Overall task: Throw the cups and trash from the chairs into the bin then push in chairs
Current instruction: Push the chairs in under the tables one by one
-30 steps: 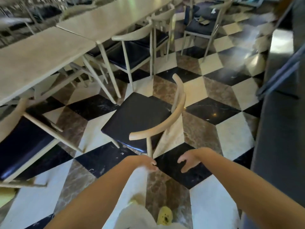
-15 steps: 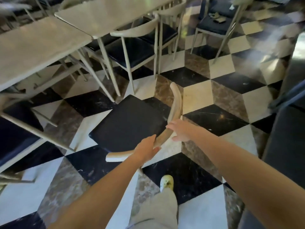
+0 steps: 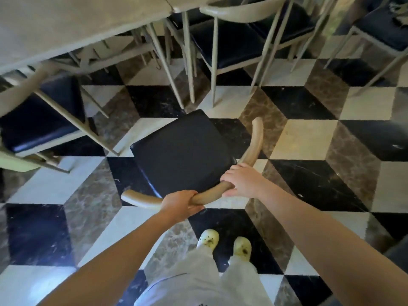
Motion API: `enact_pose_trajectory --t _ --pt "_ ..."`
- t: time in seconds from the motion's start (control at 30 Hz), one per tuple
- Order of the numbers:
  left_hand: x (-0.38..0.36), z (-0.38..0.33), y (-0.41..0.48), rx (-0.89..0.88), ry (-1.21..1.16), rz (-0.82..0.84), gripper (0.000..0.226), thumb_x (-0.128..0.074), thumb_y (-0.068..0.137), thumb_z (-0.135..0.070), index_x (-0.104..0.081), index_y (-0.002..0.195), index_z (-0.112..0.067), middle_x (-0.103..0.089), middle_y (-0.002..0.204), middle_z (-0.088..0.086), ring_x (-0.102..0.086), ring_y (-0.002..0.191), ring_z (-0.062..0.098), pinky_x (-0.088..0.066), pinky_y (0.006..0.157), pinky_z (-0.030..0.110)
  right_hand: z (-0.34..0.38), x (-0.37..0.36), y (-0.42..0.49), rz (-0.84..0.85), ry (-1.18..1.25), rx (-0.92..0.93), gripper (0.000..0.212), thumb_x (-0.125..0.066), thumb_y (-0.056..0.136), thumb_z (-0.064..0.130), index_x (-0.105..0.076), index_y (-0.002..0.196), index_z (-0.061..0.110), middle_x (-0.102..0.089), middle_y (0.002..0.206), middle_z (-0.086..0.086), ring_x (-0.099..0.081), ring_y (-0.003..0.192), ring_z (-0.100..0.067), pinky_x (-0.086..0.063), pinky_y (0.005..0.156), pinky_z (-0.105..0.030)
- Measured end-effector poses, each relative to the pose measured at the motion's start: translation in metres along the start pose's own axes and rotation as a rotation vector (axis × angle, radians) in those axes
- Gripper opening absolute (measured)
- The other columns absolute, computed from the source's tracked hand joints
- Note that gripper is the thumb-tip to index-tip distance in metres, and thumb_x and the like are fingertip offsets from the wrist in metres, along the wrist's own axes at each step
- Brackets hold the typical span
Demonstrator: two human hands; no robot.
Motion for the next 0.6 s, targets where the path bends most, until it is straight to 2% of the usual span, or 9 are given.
enact_pose_trajectory --t 0.13,0.3,0.43,0.6 --pt "0.006 -0.005 -0.005 0.071 0.003 0.024 0.046 -0.057 0.083 -0.056 -0.053 0.123 -0.035 -0.064 0.117 -0.010 -0.060 0.105 0.015 -0.048 0.085 0.030 -0.025 0.006 0.005 0.054 -0.028 0.096 0.045 -0.051 0.084 0.062 -0.059 0.112 0.028 -0.064 0.112 0.009 -0.057 0.102 -0.012 -0.041 0.099 -0.034" --pt "0.011 -0.010 -0.006 0.160 0.109 0.134 0.045 -0.058 0.084 -0.054 -0.053 0.122 -0.030 -0.063 0.119 -0.006 -0.058 0.109 0.018 -0.047 0.088 0.031 -0.069 0.023 0.008 0.058 -0.118 0.189 0.045 -0.052 0.078 0.069 -0.060 0.097 0.028 -0.064 0.093 0.010 -0.057 0.088 -0.012 -0.043 0.088 -0.032" --pt "0.018 -0.009 -0.004 0.204 0.138 0.158 0.043 -0.059 0.083 -0.053 -0.057 0.117 -0.027 -0.065 0.113 -0.004 -0.060 0.105 0.019 -0.048 0.089 0.032 -0.078 0.025 0.018 0.105 -0.181 0.271 0.048 -0.045 0.081 0.070 -0.057 0.095 0.026 -0.064 0.091 0.007 -0.057 0.084 -0.014 -0.045 0.089 -0.036" --pt "0.029 -0.008 0.005 0.202 0.166 0.176 0.038 -0.060 0.083 -0.052 -0.059 0.112 -0.028 -0.066 0.108 -0.005 -0.061 0.100 0.018 -0.049 0.084 0.032 -0.091 0.028 0.026 0.073 -0.176 0.347 0.052 -0.039 0.081 0.072 -0.056 0.091 0.025 -0.063 0.088 0.007 -0.056 0.081 -0.014 -0.045 0.086 -0.035"
Point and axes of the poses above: each hand's wrist, its own y-axis towards the middle knuckle, its own x-axis out of the back of the hand, z = x × y, the point moved 2 cm from there along y, towards the middle knuckle
